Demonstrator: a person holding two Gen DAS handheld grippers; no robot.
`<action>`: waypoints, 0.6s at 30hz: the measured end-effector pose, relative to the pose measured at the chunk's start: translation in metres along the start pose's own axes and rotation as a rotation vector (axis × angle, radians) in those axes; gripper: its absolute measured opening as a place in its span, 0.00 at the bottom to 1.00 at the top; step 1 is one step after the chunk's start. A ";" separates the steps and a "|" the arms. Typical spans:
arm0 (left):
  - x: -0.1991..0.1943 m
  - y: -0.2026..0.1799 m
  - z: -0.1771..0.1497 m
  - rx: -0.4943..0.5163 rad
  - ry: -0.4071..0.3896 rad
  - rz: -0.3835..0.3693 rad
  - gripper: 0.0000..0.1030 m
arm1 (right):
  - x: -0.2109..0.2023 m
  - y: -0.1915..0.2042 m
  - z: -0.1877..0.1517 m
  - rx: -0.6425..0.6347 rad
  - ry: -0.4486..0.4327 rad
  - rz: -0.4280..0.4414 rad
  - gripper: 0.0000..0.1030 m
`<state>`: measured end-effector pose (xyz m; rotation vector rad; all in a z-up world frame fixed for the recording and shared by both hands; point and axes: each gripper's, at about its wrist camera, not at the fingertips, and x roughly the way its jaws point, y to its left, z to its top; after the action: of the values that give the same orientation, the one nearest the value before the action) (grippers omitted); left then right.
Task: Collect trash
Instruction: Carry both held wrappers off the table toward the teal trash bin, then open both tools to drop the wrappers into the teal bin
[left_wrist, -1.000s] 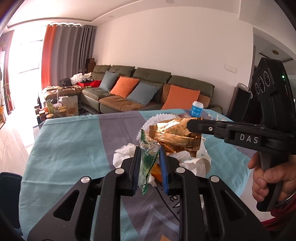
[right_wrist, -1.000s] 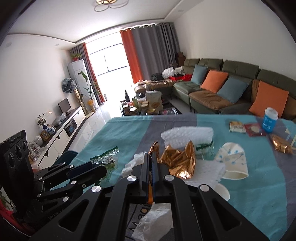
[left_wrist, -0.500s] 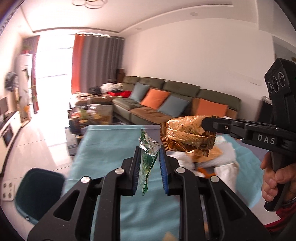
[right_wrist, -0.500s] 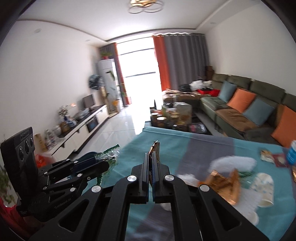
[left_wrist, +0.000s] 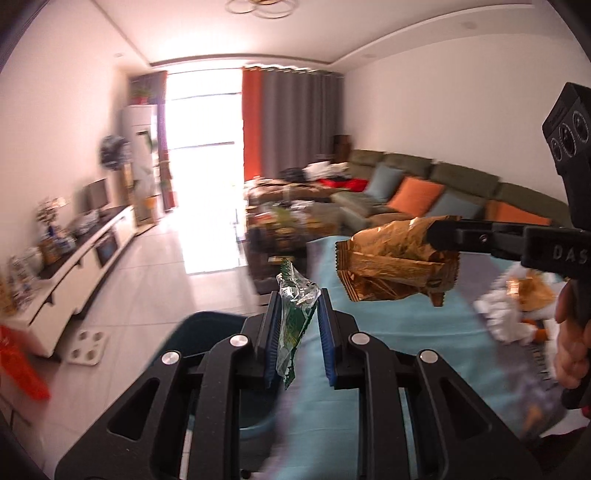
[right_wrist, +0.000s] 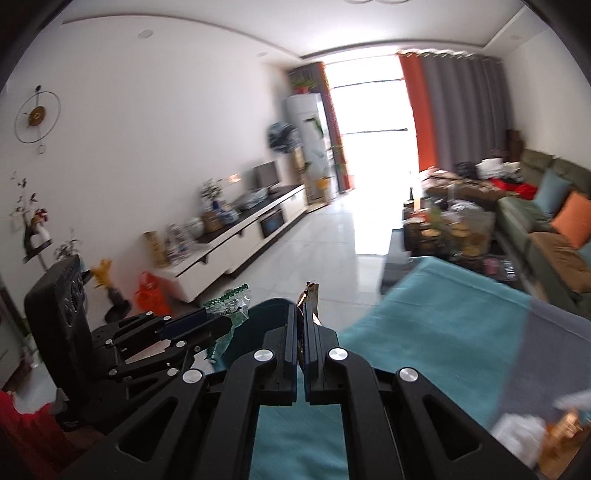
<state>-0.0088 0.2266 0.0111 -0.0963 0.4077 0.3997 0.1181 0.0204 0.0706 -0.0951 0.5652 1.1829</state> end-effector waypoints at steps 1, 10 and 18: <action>0.002 0.014 -0.002 -0.015 0.008 0.026 0.20 | 0.009 0.004 0.002 -0.001 0.013 0.014 0.01; 0.046 0.093 -0.019 -0.083 0.110 0.091 0.20 | 0.117 0.012 0.002 0.096 0.204 0.105 0.01; 0.122 0.126 -0.047 -0.190 0.273 0.063 0.22 | 0.183 0.019 -0.014 0.137 0.358 0.073 0.08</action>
<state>0.0260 0.3780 -0.0830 -0.3255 0.6423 0.4889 0.1433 0.1773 -0.0223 -0.1721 0.9696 1.2016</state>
